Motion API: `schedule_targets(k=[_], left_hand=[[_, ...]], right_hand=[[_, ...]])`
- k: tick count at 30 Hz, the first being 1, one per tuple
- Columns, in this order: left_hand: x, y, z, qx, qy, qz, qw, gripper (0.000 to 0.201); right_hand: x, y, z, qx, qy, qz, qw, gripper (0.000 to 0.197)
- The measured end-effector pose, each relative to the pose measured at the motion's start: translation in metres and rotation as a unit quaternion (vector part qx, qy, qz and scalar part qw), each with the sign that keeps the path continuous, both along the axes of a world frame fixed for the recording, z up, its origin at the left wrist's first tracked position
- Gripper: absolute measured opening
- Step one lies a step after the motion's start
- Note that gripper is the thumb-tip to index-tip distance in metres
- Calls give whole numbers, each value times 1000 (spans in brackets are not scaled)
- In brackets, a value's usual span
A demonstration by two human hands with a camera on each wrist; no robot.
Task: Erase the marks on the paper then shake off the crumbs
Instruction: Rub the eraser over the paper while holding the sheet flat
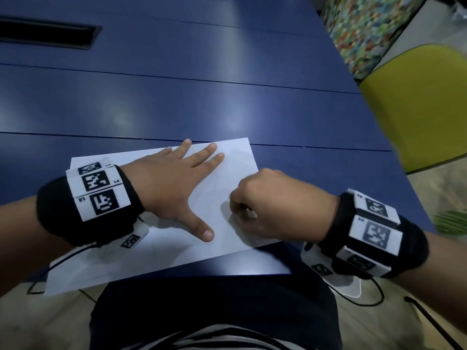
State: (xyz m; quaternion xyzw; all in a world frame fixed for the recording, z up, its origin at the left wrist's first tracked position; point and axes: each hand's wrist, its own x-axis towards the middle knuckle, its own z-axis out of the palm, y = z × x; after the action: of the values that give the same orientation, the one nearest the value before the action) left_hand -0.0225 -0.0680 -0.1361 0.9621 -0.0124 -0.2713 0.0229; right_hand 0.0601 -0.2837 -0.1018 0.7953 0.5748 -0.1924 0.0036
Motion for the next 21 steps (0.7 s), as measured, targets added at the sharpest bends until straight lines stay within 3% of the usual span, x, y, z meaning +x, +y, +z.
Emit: schedule_targets(k=[4,8,10,15,21], left_hand=[[0,0,0,1,-1,-2,1000,158],[0,0,1,1,-2,1,1000,158],[0,-1,2,4,-2,-1,1000,157],[4,0,12,4,11,27,1000,155],[-2,39,39,31,31,13,999,114]], right_hand=[[20,1,2,27,-18,-60,998,10],[2,-1,-2,18,11,-18,1000,13],[5,-2,-1,20,21,-36,999,15],[30,-1,-8,51,-41,-85,994,12],[60,0,-6,66,-74,-159,982,7]])
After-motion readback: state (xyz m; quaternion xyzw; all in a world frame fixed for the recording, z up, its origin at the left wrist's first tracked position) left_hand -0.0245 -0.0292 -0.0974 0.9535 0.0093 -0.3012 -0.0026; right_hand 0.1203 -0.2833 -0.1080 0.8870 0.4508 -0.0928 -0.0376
